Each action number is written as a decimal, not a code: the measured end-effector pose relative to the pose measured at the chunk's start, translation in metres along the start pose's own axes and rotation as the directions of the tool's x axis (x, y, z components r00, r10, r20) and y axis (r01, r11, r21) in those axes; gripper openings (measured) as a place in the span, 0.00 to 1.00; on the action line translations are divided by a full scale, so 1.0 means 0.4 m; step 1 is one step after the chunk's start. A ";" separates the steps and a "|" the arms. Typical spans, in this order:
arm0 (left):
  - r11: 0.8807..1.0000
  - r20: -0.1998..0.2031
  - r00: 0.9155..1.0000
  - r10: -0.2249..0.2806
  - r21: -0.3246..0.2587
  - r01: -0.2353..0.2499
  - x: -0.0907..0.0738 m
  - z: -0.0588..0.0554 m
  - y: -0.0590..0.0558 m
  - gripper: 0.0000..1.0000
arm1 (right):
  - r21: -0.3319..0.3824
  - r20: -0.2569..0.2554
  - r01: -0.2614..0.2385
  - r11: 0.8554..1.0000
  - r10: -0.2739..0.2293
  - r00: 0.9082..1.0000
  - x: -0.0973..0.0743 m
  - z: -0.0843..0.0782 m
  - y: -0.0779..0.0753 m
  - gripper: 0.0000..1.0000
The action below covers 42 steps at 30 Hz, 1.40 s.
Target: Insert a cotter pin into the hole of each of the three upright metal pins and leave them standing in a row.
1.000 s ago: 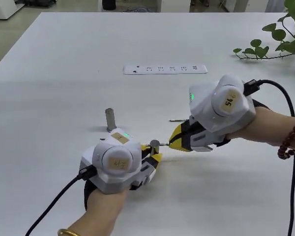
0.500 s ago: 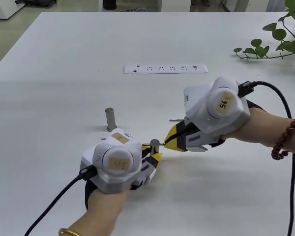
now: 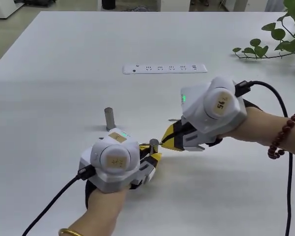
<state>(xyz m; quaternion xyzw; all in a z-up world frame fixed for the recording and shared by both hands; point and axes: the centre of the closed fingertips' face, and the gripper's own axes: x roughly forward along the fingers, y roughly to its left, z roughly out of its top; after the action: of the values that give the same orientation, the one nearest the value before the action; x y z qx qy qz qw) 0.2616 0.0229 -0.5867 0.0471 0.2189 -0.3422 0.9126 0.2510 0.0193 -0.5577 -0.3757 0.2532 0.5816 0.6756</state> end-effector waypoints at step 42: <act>0.995 -0.054 0.994 -0.098 0.006 0.098 -0.111 -0.043 -0.022 0.38 | 0.213 0.035 -0.049 0.976 0.043 0.998 0.048 0.031 0.006 0.10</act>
<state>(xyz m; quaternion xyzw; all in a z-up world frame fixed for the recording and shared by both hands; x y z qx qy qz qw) 0.2198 0.0469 -0.5826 0.0494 0.2438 -0.3861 0.8883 0.2513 0.0407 -0.5658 -0.2860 0.3128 0.5720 0.7023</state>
